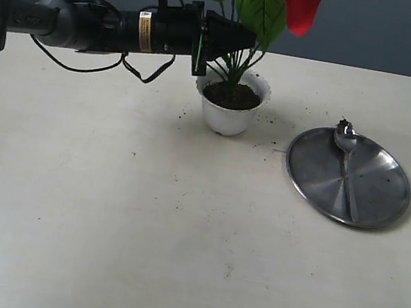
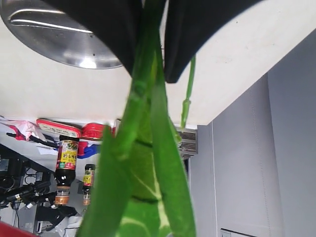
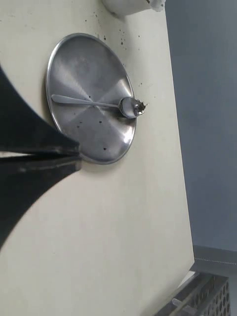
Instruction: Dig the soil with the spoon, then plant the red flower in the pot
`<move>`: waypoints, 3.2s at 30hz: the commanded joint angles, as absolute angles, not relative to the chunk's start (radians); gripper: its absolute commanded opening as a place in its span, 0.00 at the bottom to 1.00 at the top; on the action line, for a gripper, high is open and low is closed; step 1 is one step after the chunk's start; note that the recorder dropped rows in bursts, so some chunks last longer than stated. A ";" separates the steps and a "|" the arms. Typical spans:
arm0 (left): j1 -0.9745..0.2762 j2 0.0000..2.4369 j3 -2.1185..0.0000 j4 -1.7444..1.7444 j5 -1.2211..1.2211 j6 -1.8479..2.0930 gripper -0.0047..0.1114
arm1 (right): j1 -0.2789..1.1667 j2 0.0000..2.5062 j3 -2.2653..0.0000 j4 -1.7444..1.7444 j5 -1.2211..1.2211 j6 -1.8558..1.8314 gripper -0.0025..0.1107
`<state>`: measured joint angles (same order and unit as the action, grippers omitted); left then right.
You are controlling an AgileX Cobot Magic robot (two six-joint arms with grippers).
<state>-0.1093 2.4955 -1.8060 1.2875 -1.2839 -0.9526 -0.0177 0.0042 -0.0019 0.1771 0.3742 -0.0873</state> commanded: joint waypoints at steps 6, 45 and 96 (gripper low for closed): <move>-0.122 2.535 -1.774 1.376 -1.221 -0.961 0.04 | -0.021 0.000 0.000 0.178 0.365 -0.090 0.02; -0.098 2.535 -1.774 1.443 -1.221 -0.992 0.04 | -0.021 0.000 0.000 0.178 0.363 -0.090 0.02; -0.102 2.528 -1.774 1.459 -1.221 -0.993 0.25 | -0.021 0.000 0.000 0.178 0.366 -0.090 0.02</move>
